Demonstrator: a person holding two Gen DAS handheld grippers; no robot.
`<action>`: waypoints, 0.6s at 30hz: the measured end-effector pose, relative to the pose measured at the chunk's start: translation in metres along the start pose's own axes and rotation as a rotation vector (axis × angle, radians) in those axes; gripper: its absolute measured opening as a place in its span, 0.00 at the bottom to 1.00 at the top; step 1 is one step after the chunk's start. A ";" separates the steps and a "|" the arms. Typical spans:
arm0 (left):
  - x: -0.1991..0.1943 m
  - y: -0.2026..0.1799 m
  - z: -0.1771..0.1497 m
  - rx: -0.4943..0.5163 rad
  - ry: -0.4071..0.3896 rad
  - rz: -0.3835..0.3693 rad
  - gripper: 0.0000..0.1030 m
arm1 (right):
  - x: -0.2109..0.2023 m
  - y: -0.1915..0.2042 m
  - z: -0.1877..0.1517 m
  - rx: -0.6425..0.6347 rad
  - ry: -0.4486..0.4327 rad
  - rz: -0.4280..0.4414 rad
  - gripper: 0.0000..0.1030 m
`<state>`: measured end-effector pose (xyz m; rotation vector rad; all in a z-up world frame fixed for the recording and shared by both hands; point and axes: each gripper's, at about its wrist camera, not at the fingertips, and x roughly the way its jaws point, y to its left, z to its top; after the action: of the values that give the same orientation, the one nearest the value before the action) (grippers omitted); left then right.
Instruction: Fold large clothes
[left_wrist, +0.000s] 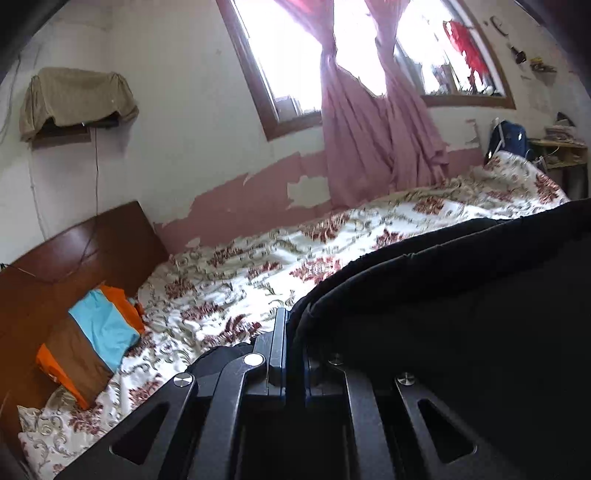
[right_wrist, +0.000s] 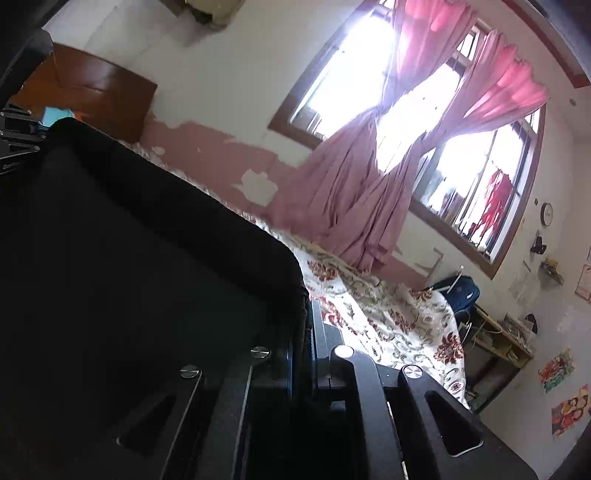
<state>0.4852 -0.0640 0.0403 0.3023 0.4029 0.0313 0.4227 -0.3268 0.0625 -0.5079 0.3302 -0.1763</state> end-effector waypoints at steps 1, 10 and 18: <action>0.010 -0.004 -0.002 0.003 0.015 0.003 0.06 | 0.011 0.004 -0.002 -0.001 0.015 0.001 0.05; 0.066 -0.008 -0.023 -0.085 0.122 -0.092 0.09 | 0.079 0.034 -0.022 -0.021 0.124 0.005 0.06; 0.038 0.026 -0.022 -0.241 0.103 -0.236 0.60 | 0.057 0.013 -0.030 0.071 0.086 0.080 0.48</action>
<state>0.5124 -0.0291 0.0146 0.0139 0.5292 -0.1349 0.4666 -0.3428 0.0160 -0.4170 0.4264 -0.1318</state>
